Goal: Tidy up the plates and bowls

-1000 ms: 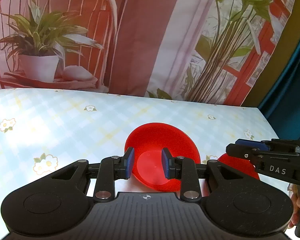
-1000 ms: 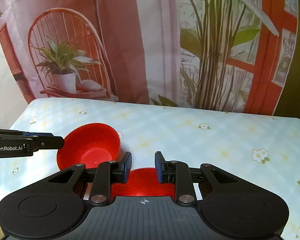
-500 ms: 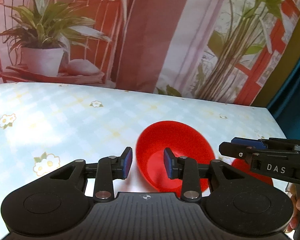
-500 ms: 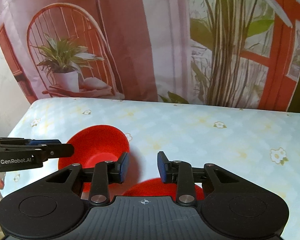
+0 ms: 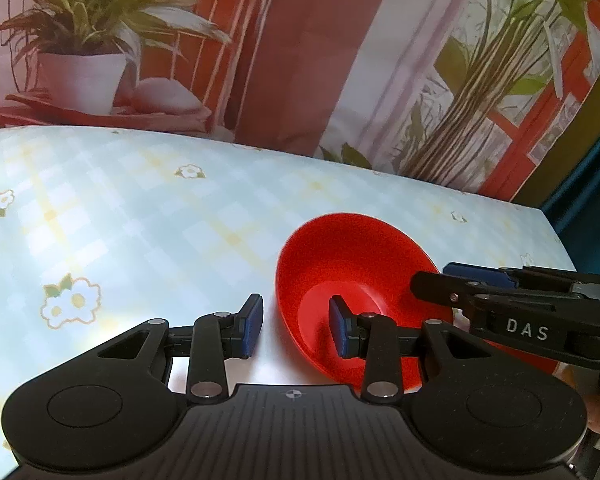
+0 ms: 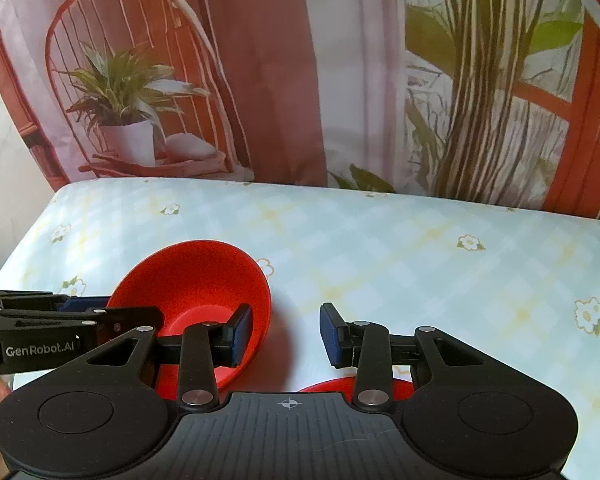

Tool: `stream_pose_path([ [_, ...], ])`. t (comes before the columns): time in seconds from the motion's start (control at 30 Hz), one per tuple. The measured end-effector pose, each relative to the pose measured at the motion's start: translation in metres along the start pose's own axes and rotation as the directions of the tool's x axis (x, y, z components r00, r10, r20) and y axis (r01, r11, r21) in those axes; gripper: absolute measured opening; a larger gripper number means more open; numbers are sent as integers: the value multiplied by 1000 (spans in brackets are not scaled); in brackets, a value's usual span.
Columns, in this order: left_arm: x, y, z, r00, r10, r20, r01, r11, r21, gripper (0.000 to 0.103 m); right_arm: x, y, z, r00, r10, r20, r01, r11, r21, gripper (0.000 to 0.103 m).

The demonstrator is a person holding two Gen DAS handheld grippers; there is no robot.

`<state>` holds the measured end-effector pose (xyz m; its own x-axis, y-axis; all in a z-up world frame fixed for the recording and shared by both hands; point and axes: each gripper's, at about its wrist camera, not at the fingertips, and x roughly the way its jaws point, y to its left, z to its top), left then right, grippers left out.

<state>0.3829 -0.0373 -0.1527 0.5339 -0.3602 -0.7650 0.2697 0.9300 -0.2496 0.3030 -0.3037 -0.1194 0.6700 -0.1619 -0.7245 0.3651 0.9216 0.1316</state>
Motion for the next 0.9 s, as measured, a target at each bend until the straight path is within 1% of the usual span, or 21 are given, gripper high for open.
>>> stream_pose_path([
  [0.03,1,-1,-1,1000,-4,-5,4,1000,3,37,1,0,0,1000,5,-3,-5,1000,0,34],
  [0.1,1,-3,-1,1000,-16,-9,17,1000,18,26,2,0,-1,1000,12,-10,-12,1000,-3,26],
  [0.13,2,-5,-1,1000,-14,-11,15,999,29,24,3,1,-2,1000,16,-12,-16,1000,-5,25],
  [0.2,2,-8,0,1000,-13,-14,13,999,37,24,2,2,-1,999,33,-11,-33,999,-5,14],
  [0.27,-1,-10,0,1000,0,-10,0,999,45,24,0,6,-1,999,32,-3,-32,999,-15,14],
  [0.57,-17,-17,2,1000,-4,19,2,998,66,24,-16,7,4,999,44,27,-44,999,-13,14],
  [0.9,-43,-33,6,998,-10,63,4,996,94,24,-45,7,7,996,49,72,-48,999,-17,14],
])
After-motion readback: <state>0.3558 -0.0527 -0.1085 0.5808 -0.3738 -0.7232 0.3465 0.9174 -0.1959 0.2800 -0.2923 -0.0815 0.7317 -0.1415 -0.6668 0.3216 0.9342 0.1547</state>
